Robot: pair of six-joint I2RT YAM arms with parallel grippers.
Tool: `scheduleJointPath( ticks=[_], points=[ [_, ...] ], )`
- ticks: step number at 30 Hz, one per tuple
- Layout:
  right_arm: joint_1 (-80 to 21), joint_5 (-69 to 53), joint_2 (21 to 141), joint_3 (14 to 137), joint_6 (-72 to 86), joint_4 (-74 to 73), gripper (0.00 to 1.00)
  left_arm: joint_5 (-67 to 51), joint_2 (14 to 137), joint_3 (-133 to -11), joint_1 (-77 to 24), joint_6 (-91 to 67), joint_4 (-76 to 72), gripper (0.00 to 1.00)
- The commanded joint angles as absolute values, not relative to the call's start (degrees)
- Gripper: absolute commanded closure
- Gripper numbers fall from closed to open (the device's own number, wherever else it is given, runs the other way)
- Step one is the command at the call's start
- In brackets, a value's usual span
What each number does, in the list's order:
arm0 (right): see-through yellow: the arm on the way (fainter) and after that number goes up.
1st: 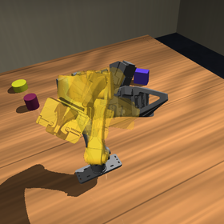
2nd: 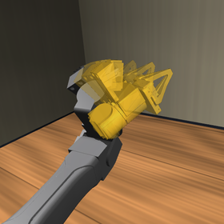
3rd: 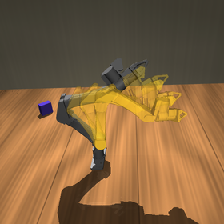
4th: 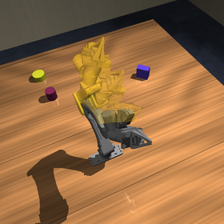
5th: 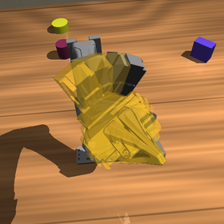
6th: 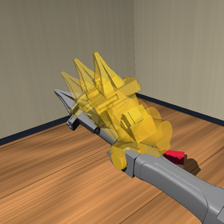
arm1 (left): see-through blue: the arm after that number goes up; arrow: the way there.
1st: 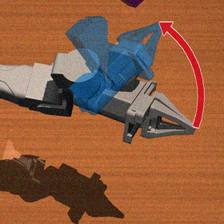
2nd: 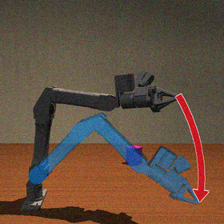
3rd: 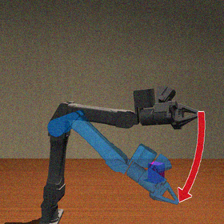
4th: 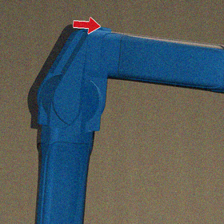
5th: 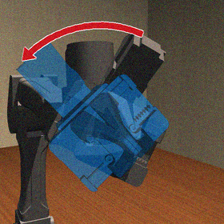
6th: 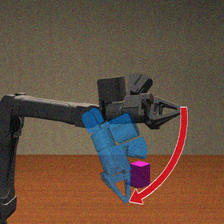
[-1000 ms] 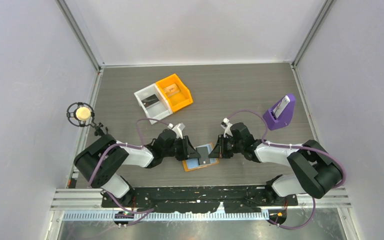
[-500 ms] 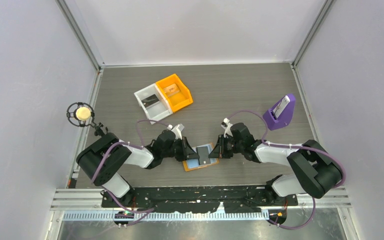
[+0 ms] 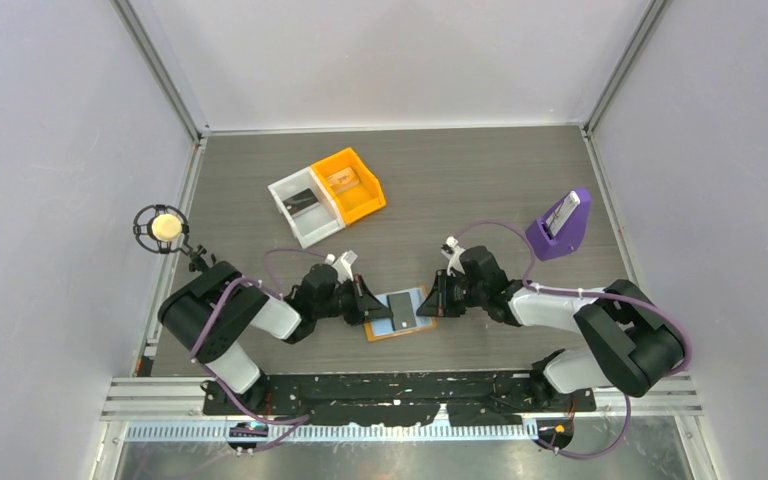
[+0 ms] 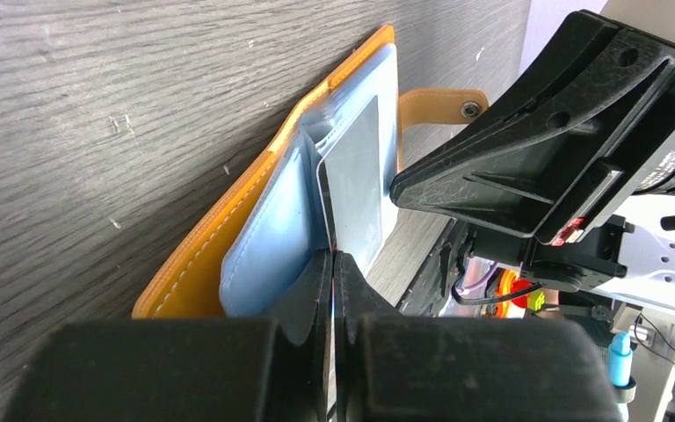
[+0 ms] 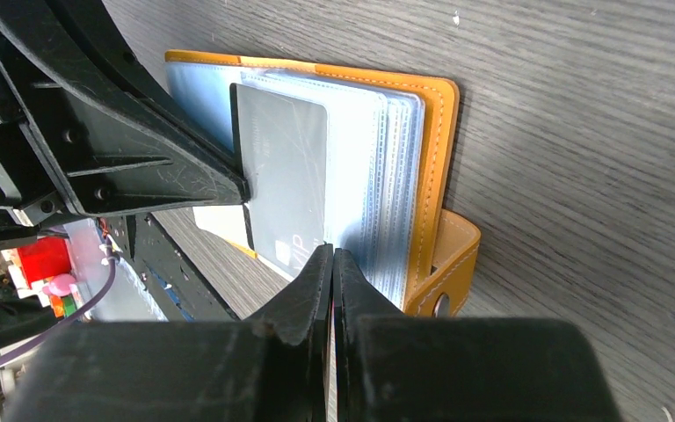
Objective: Take the credit cards out of the card holder
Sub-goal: Remove the credit card from the card holder.
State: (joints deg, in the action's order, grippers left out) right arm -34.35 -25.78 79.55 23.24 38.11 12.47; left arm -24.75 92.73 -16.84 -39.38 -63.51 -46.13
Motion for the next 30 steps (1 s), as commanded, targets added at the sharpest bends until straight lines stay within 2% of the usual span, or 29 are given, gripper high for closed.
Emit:
scheduleJointPath(
  ticks=[1, 13, 17, 22, 24, 30],
  points=[
    [-34.54, -22.14, 80.27, 23.06, 36.86, 9.00, 0.95, -26.84, 93.91, -16.41, -38.78, -63.01, -49.63, 0.99],
    [-34.62, -22.39, 70.33, 26.96, 35.89, 2.37, 0.89, -27.59, 93.84, -17.27, -38.80, -63.67, -49.22, 1.00],
    [-35.05, -24.12, 72.39, 29.01, 35.79, 3.34, 0.87, -27.77, 93.46, -17.54, -38.81, -63.91, -48.23, 1.00],
    [-37.42, -24.38, 75.35, 31.99, 35.63, 3.87, 0.71, -27.80, 92.93, -18.15, -38.80, -63.63, -46.16, 1.00],
    [-38.05, -24.23, 76.47, 32.63, 35.48, 4.36, 0.69, -28.86, 92.77, -18.46, -38.82, -64.79, -46.19, 1.00],
    [-38.32, -24.61, 82.80, 33.16, 34.97, 7.33, 0.73, -30.86, 91.01, -20.08, -38.76, -66.85, -42.53, 1.00]
  ],
)
